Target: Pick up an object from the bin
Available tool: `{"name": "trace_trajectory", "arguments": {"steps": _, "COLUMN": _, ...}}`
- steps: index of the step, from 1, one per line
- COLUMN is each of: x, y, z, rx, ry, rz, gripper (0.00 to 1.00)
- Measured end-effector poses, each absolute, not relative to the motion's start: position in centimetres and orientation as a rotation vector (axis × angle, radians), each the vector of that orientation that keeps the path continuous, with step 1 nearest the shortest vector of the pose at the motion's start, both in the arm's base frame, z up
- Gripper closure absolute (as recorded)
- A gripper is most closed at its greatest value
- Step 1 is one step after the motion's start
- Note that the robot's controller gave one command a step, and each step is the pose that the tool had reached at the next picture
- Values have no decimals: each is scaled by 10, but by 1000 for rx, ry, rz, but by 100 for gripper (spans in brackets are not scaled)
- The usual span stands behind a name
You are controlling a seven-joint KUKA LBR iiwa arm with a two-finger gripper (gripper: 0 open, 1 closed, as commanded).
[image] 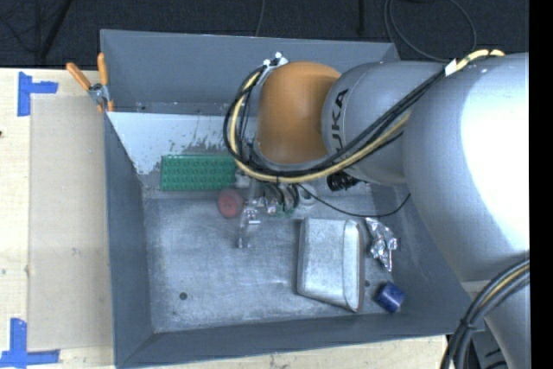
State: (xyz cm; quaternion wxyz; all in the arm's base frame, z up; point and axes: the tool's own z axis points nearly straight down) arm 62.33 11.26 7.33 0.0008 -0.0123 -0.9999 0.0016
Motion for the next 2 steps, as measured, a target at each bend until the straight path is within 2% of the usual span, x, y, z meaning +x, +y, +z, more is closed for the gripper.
{"name": "trace_trajectory", "arguments": {"steps": 1, "x": 626, "y": 114, "z": 76, "rx": -42, "ry": -3150, "rz": -2, "gripper": 100}}
{"name": "trace_trajectory", "arguments": {"steps": 2, "x": 621, "y": 123, "z": 260, "rx": 141, "ry": -3148, "rz": -2, "gripper": 100}}
